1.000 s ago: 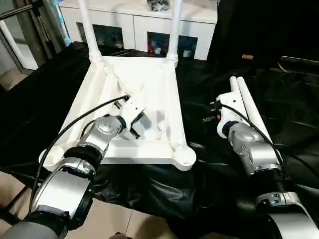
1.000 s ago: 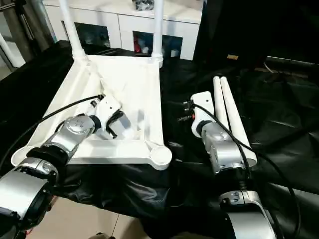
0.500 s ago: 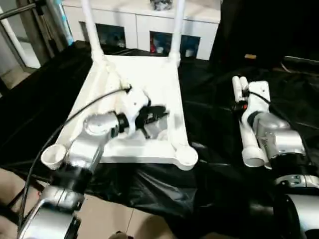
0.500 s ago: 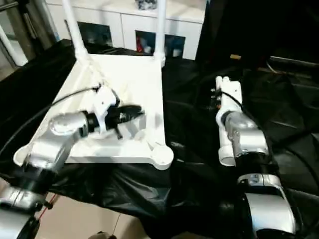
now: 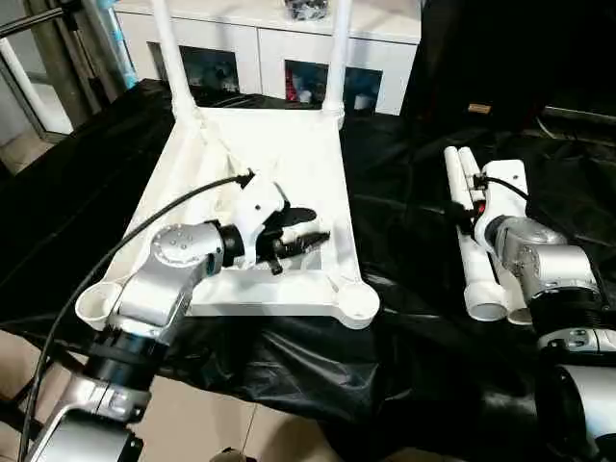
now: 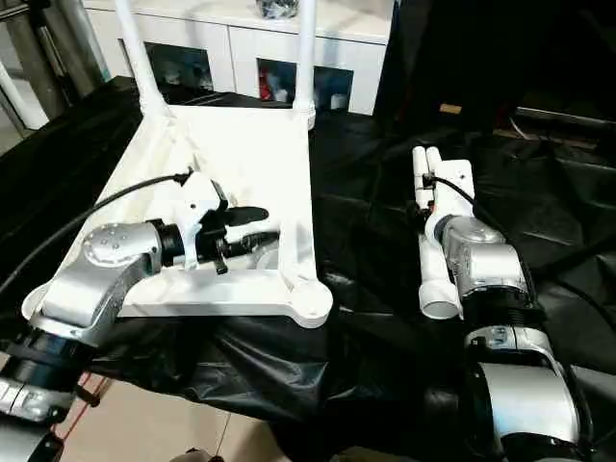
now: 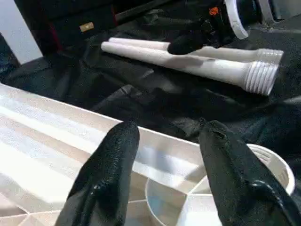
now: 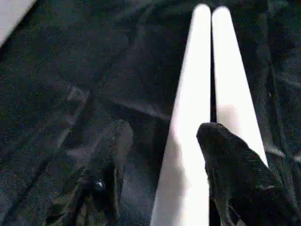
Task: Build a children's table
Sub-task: Rotate table base, then pick table leg
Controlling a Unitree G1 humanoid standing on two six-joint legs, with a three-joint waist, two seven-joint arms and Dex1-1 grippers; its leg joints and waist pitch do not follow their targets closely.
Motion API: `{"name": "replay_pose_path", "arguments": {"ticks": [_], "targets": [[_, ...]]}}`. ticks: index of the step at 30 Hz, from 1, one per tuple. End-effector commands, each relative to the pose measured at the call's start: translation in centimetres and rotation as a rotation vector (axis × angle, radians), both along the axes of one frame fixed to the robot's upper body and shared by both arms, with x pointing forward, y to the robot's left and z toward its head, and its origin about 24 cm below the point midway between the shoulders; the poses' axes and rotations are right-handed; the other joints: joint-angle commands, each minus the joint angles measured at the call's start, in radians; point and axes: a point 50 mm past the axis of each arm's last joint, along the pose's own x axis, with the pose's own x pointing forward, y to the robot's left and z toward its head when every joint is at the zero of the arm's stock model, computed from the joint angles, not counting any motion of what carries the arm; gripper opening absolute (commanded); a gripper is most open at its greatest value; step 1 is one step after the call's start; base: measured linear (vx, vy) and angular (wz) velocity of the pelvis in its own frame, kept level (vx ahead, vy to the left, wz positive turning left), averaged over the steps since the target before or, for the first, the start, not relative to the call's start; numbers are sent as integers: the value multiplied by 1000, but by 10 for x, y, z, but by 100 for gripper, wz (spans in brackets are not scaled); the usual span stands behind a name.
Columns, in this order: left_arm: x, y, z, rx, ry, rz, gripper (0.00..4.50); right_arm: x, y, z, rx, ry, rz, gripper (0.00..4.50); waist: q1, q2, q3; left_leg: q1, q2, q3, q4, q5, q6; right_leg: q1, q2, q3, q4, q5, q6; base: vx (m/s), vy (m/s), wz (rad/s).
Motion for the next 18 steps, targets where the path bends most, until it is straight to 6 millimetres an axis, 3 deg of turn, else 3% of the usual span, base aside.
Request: {"name": "replay_pose_path", "arguments": {"ticks": [1,4,11,18], "targets": [[-3,-1,1,17,-2,-16,275,2,-4,5,-4,2,-14,289,-1,-9,-75,9,28,-4,-51,-116,23,61,-69,50,-64,-119,-213,0,0,0],[-6,-3,0,15,10,-27,282,1,-5,4,-8,18,-14,307,-1,-10,-76,9,29,-5,-51,-111,23,61,-69,50,-64,-120,-209,0,0,0],[-6,-5,-2,49,-15,-17,358,-4,-6,-5,-38,131,-21,372,-2,-8,-77,9,26,-5,-49,-102,24,62,-66,50,-62,-105,-213,0,0,0],[-7,-5,-3,59,-3,-28,381,-9,-5,-14,31,224,-53,375,1,-8,-78,9,27,-5,-48,-104,19,63,-67,50,-61,-101,-214,0,0,0]]}}
